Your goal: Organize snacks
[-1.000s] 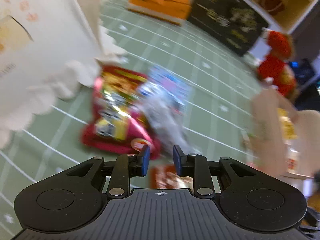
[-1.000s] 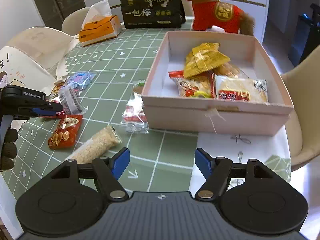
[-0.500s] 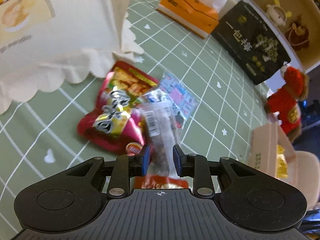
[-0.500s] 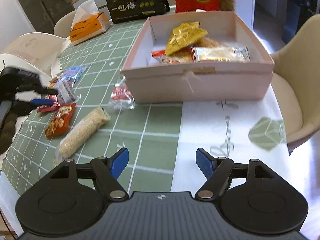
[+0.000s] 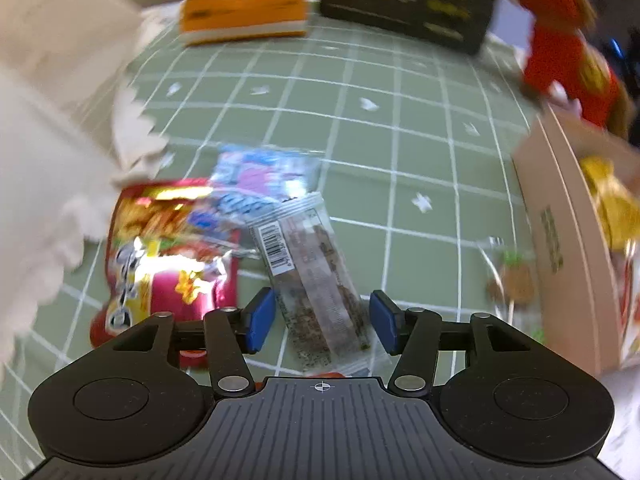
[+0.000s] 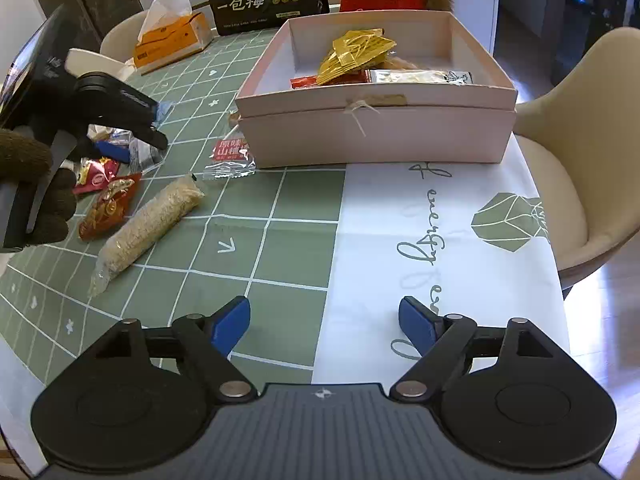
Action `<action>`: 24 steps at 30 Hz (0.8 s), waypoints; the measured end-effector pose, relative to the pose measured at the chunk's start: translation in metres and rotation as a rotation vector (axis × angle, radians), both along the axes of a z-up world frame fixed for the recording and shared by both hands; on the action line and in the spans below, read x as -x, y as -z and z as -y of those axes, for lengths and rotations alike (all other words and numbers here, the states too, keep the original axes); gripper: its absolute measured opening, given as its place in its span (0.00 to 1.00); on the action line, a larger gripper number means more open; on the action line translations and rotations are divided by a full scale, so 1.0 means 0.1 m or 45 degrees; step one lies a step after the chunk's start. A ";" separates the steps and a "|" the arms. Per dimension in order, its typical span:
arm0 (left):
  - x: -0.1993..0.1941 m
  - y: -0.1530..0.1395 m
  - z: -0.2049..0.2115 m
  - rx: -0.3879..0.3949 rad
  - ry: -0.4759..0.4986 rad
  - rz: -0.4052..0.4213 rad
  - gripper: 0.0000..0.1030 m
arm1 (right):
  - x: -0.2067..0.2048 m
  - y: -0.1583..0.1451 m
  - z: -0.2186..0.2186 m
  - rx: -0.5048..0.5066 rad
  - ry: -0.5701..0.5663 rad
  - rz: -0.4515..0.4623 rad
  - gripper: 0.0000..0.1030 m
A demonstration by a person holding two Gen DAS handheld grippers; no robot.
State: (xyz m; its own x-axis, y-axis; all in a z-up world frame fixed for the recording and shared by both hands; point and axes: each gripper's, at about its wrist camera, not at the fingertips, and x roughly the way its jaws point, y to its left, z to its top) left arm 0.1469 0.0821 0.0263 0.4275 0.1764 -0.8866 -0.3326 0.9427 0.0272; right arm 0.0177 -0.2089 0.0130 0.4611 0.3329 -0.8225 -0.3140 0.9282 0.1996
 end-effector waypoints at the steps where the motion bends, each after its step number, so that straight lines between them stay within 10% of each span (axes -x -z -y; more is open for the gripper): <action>1: 0.01 0.01 0.02 -0.016 0.018 0.013 0.56 | 0.02 0.00 -0.01 0.011 -0.007 0.006 0.80; 18: 0.83 -0.29 -0.27 0.300 0.129 0.292 0.41 | -0.36 -0.48 -0.41 -0.057 -0.123 0.143 0.81; 20: 0.93 -0.42 -0.35 0.307 0.109 0.355 0.14 | -0.41 -0.55 -0.57 -0.066 -0.178 0.152 0.81; 24: 1.10 -0.64 -0.58 0.321 0.054 0.455 0.14 | -0.57 -0.74 -1.05 -0.067 -0.313 0.186 0.81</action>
